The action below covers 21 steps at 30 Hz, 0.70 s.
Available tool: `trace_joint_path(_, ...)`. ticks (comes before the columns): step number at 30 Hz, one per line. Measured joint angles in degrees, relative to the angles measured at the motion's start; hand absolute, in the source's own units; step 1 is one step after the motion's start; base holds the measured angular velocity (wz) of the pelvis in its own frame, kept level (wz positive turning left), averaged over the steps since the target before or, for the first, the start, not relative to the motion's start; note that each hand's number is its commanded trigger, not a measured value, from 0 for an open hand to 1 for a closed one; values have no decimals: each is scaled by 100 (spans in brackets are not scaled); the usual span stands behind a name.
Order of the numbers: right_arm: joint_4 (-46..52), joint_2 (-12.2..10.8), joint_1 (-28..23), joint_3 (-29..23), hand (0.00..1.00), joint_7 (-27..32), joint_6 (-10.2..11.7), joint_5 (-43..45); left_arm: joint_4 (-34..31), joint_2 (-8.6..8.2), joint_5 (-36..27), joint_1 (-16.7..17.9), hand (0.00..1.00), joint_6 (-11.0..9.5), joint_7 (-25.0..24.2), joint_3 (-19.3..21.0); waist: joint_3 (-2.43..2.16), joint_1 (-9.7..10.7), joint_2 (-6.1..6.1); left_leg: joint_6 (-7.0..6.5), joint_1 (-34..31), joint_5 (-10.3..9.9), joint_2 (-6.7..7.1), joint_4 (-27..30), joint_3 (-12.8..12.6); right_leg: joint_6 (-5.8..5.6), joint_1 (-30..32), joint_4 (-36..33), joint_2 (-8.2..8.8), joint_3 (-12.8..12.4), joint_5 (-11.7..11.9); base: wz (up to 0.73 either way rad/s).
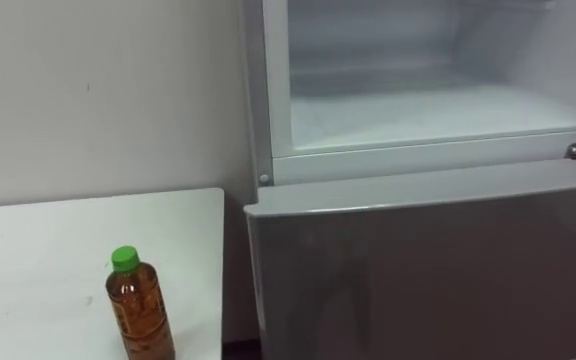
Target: Put the bottle in the upper fridge
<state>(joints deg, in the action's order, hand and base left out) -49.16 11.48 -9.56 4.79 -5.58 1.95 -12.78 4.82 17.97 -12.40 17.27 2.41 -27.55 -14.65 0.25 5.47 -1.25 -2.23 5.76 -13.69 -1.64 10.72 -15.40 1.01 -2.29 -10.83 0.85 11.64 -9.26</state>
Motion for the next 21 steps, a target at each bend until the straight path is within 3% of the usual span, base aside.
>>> trace_joint_path(2, 427, 0, -167, 1, 0, 37, 3, 1, 493, -104, 196, 144, 0, -56, 178, 155, 24, -22, -9, 1, 85, -1, 14, -33, 27, -7, -71, -1, -1, -20, -26, -4)
trace_joint_path(5, 525, -11, -199, 2, 0, 46, 111, 70, 1309, -327, 320, 199, 0, -283, 463, 345, 20, -115, 3, 1, 87, -2, 25, -49, 56, -12, -61, 5, -1, -28, -37, 0)
trace_joint_path(7, 588, -11, -241, 5, 0, 57, 143, 62, 1685, -377, 421, 290, 0, -306, 648, 411, 16, -134, 14, 1, 87, -2, 29, -71, 68, -17, -58, 17, -2, -13, -41, 2)
trace_joint_path(11, 589, -27, -339, 40, 0, 90, 225, 129, 2531, -452, 438, 310, 0, -473, 869, 524, -24, -276, 3, 4, 100, -4, 32, -88, 84, -21, -73, 19, -3, 14, -41, 1)
trace_joint_path(14, 415, -91, -439, 82, 0, 26, 360, 136, 3275, -637, 524, 272, 0, -676, 1186, 691, -40, -368, -34, 5, 86, -5, 41, -80, 160, -23, -113, 21, 19, 115, -42, 9)
trace_joint_path(18, 221, -120, -419, 82, 0, -77, 370, 137, 3840, -727, 515, 200, 0, -783, 1453, 767, -1, -443, -76, 5, 77, -7, 46, -87, 176, -27, -130, 20, 28, 131, -56, 3)
trace_joint_path(21, 259, -161, -408, 77, 0, -133, 376, 130, 3969, -791, 515, 182, 0, -830, 1593, 819, -2, -443, -93, 3, 40, -8, 54, -86, 227, -27, -107, 33, 50, 185, -68, 9)
